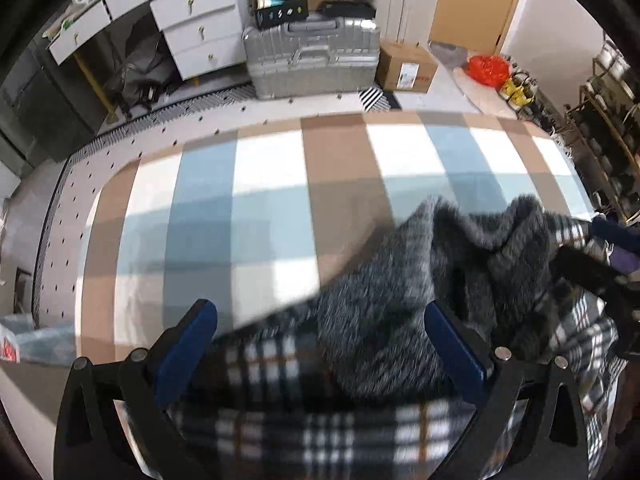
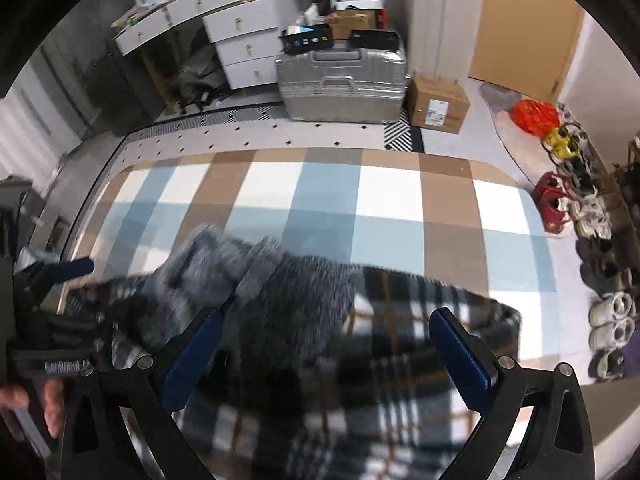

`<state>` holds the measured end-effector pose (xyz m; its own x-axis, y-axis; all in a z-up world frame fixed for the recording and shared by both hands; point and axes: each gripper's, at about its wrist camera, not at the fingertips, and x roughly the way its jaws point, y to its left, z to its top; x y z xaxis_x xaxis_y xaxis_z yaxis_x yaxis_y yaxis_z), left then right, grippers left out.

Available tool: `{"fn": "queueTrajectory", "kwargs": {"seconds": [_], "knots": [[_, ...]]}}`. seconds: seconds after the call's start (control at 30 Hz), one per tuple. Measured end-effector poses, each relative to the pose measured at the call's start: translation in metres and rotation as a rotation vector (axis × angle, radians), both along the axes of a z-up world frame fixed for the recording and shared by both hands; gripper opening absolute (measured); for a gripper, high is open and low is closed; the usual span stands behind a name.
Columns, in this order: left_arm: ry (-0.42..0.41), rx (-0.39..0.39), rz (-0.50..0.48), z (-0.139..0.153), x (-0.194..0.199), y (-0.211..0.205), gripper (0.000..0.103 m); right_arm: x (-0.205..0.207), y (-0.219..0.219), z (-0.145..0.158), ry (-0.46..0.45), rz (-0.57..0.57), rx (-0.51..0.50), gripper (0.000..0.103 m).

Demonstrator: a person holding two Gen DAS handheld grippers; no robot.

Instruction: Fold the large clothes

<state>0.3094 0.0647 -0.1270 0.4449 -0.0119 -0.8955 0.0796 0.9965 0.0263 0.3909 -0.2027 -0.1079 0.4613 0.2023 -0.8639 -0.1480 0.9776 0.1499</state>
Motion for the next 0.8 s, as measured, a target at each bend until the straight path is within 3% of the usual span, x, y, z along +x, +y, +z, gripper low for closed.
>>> {"fn": "queueTrajectory", "kwargs": {"seconds": [0.07, 0.2, 0.27, 0.33, 0.4, 0.43, 0.5, 0.53, 0.6, 0.8], "knots": [[0.004, -0.038, -0.014, -0.001, 0.003, -0.003, 0.101, 0.011, 0.003, -0.011, 0.03, 0.012, 0.022, 0.103], [-0.008, -0.033, -0.021, -0.004, 0.006, -0.008, 0.097, 0.02, 0.015, -0.021, 0.041, 0.066, -0.06, 0.1], [-0.012, -0.026, -0.049, -0.002, 0.004, -0.014, 0.081, 0.021, 0.017, -0.024, 0.032, 0.086, -0.083, 0.092], [0.008, -0.02, -0.079, -0.003, 0.003, -0.021, 0.051, 0.022, 0.018, -0.027, 0.038, 0.1, -0.087, 0.09], [0.022, -0.032, -0.111, -0.002, 0.003, -0.027, 0.035, 0.024, 0.018, -0.03, 0.043, 0.111, -0.081, 0.071], [0.025, -0.031, -0.123, -0.003, 0.002, -0.031, 0.03, 0.025, 0.018, -0.033, 0.054, 0.11, -0.077, 0.067], [0.018, 0.001, -0.125, -0.004, 0.002, -0.036, 0.028, 0.025, 0.016, -0.036, 0.066, 0.096, -0.063, 0.046], [0.025, -0.013, -0.121, -0.005, 0.003, -0.036, 0.016, 0.026, 0.014, -0.039, 0.083, 0.082, -0.058, 0.041], [0.037, -0.043, -0.111, -0.005, 0.004, -0.033, 0.01, 0.026, 0.01, -0.043, 0.101, 0.068, -0.048, 0.021], [0.013, -0.112, -0.05, 0.005, -0.001, -0.017, 0.004, 0.012, 0.014, -0.032, 0.021, 0.1, -0.146, 0.016]]}}
